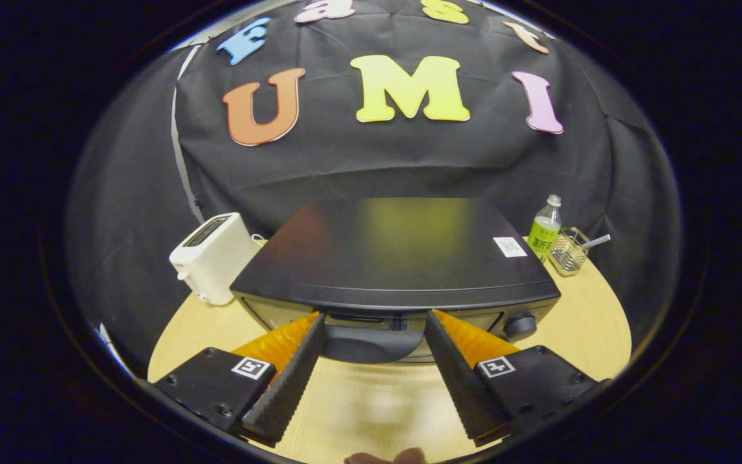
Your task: Open the toaster oven, put the food inside, and close the toaster oven door.
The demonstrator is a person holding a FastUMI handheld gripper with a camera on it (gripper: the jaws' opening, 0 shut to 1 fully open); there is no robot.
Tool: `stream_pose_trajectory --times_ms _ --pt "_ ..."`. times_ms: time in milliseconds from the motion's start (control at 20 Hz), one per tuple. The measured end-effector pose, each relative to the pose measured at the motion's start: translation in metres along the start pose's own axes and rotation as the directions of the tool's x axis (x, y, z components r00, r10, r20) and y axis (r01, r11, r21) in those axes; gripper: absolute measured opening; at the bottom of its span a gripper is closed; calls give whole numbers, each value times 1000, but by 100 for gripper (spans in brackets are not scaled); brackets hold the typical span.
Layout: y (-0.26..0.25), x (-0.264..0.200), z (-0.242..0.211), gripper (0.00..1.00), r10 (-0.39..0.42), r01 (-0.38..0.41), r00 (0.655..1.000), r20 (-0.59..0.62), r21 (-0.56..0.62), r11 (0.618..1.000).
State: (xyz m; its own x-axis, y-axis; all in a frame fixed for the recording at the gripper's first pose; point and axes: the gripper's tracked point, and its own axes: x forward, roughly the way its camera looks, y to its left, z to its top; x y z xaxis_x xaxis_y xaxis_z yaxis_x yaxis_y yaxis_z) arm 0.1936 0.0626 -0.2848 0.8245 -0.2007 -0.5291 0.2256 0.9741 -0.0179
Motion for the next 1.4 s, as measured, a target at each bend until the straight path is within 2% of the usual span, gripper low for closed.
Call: stream_pose_trajectory --times_ms 200,550,700,750,800,850,900,950,1000,1050,1200,1300,1400 --pt "2 4 1 100 -38 37 999 27 36 999" --pt "5 -16 -32 100 34 -33 999 -12 62 998" --pt "3 -29 -55 100 54 -54 999 -7 -15 998" --pt "4 -21 -80 100 55 -57 997 -51 -40 998" --pt "-2 -24 -126 99 56 -60 970 -235 -9 998" --pt "-6 -28 -170 95 77 -56 928 -364 68 996" --pt "-18 -25 -177 92 60 -26 926 -373 95 995" --pt "-26 -25 -179 90 45 -22 938 -343 71 997" --pt "-24 -27 -181 87 64 -55 945 -320 37 998" --pt "-19 -27 -174 84 86 -91 954 -288 -6 996" --pt "-11 -41 -104 91 115 -126 988 -103 -102 987" --pt "0 -42 -59 97 131 -131 991 -11 -116 984" --pt "9 -33 -35 100 135 -132 991 23 -98 986"
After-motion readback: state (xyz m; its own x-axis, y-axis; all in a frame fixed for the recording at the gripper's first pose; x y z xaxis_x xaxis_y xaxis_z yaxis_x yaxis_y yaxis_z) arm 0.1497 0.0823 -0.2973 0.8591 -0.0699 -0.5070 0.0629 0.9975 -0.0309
